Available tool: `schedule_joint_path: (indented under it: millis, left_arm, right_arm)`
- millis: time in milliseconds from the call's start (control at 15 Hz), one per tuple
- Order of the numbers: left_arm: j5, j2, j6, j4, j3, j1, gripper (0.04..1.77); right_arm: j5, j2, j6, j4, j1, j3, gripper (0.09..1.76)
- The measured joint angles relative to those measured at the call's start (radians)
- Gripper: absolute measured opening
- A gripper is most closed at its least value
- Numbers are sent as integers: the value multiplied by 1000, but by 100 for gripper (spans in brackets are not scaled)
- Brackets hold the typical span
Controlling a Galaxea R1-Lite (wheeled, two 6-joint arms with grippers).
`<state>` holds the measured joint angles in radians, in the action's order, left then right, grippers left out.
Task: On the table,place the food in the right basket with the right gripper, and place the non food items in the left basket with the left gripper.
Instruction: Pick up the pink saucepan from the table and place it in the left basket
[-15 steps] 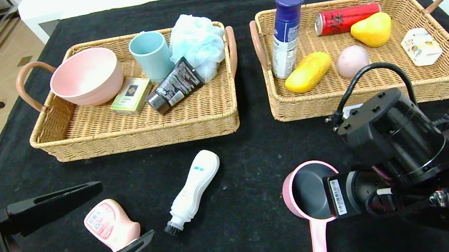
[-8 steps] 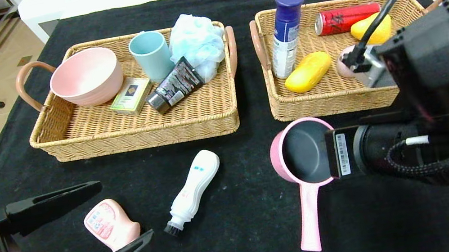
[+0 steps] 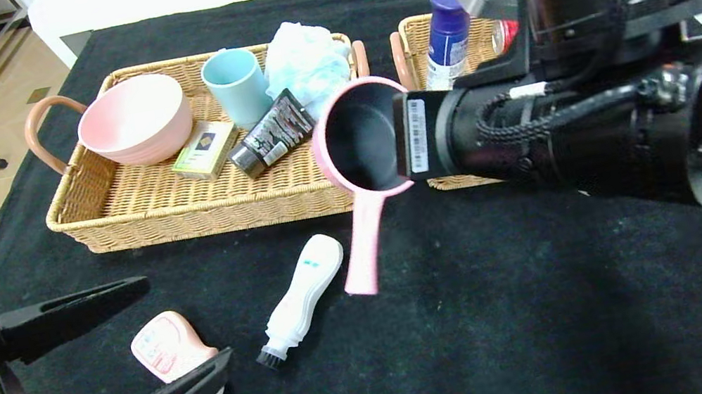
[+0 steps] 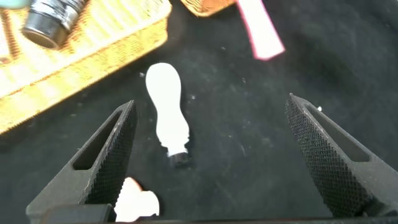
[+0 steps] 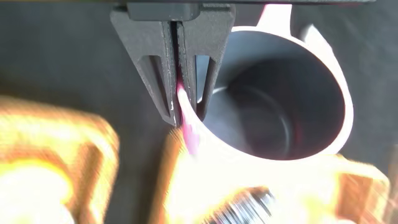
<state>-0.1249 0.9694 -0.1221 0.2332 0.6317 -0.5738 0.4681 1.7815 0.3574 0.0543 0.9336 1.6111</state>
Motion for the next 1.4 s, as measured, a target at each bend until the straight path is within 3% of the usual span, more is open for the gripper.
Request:
schedule_joint_path:
  millis: [200, 533, 800, 1400]
  left_arm:
    - [1, -21, 4, -2, 16, 1, 172]
    - [-10, -38, 4, -2, 25, 0, 172]
    - [-12, -41, 1, -2, 22, -3, 172]
    - [-14, -35, -1, -2, 11, -6, 172]
  right_arm:
    - [0, 89, -16, -48, 8, 95, 16]
    - [33, 202, -42, -212, 8, 158, 16]
    - [86, 267, -49, -301, 0, 171, 16]
    - [86, 307, -62, -348, -21, 172, 16]
